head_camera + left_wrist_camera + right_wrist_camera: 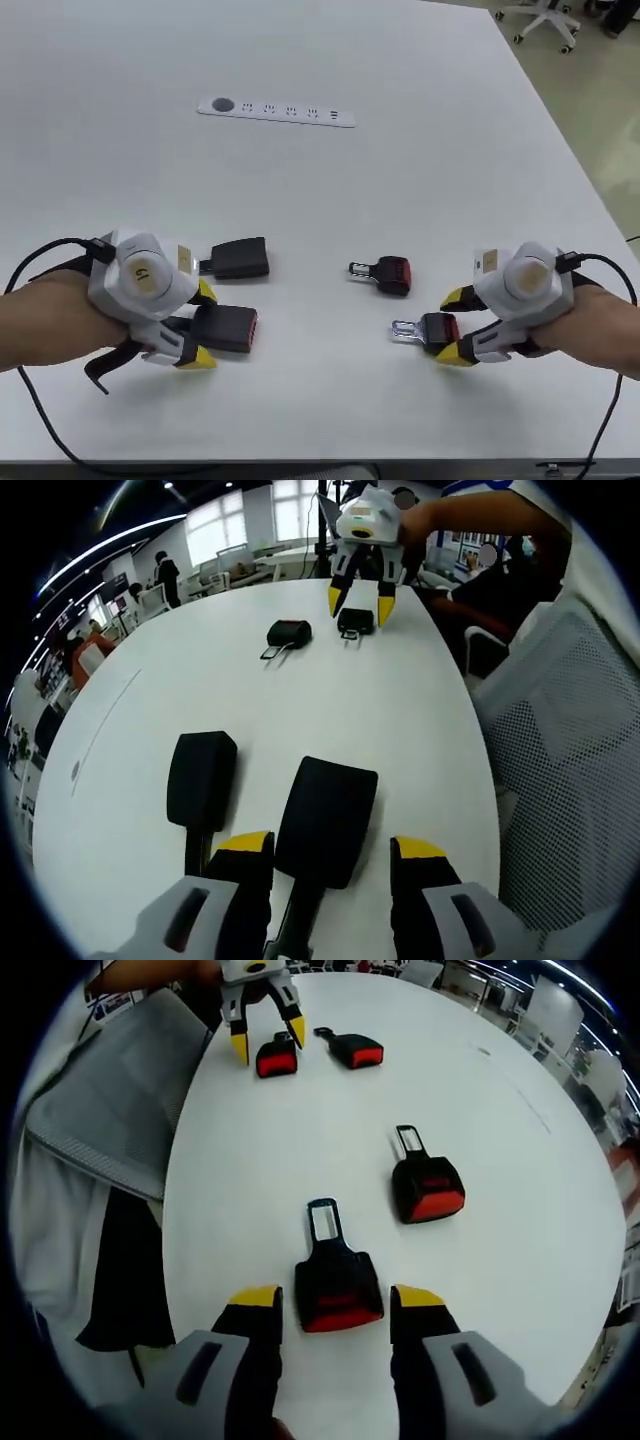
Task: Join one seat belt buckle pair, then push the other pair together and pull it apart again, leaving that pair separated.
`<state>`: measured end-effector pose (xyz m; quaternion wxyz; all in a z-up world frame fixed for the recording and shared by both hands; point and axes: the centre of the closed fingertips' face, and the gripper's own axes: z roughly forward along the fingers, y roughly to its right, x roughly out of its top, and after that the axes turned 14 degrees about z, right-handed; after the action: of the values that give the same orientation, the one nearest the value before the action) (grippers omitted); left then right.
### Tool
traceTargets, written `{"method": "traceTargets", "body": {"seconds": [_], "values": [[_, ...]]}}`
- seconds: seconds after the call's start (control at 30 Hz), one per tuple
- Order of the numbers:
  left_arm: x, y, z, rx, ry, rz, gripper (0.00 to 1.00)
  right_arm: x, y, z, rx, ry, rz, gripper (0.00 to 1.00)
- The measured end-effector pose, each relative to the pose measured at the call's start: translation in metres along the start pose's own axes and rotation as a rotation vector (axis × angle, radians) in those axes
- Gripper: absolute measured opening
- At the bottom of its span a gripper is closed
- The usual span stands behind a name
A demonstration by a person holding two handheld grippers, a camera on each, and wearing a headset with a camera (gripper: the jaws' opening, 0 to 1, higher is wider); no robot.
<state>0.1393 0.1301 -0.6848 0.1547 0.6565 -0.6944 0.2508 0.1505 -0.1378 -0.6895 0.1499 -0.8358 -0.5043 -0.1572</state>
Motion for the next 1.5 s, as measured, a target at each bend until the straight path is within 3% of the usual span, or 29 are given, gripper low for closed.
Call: {"method": "traceTargets", "body": {"seconds": [0.27,0.4,0.6,0.83,1.1,1.5], "values": [[-0.0004,0.0,0.0022,-0.019,-0.021,0.023,0.45,-0.005,0.0028,0.0067,0.028,-0.033,-0.017,0.39],[-0.0012,-0.0017,0.0026,-0.023,-0.024,0.011,0.43,-0.0055,0.0113,0.0088,0.029,-0.026,-0.025,0.35],[0.0001,-0.0008,0.0022,-0.024,-0.021,0.011,0.42,-0.0054,0.0088,0.0101,0.039,-0.02,-0.052,0.35],[-0.0053,-0.0042,0.0037,-0.024,-0.034,-0.05,0.37,-0.0046,0.0085,0.0095,0.046,-0.015,-0.062,0.34],[-0.0072,-0.005,0.0054,-0.017,-0.037,-0.025,0.34,-0.0035,0.0077,0.0097,0.039,-0.029,-0.061,0.34],[-0.0082,-0.0042,0.0069,-0.024,-0.058,0.033,0.33,-0.0013,0.0049,0.0073,0.031,-0.097,-0.097,0.34]]}}
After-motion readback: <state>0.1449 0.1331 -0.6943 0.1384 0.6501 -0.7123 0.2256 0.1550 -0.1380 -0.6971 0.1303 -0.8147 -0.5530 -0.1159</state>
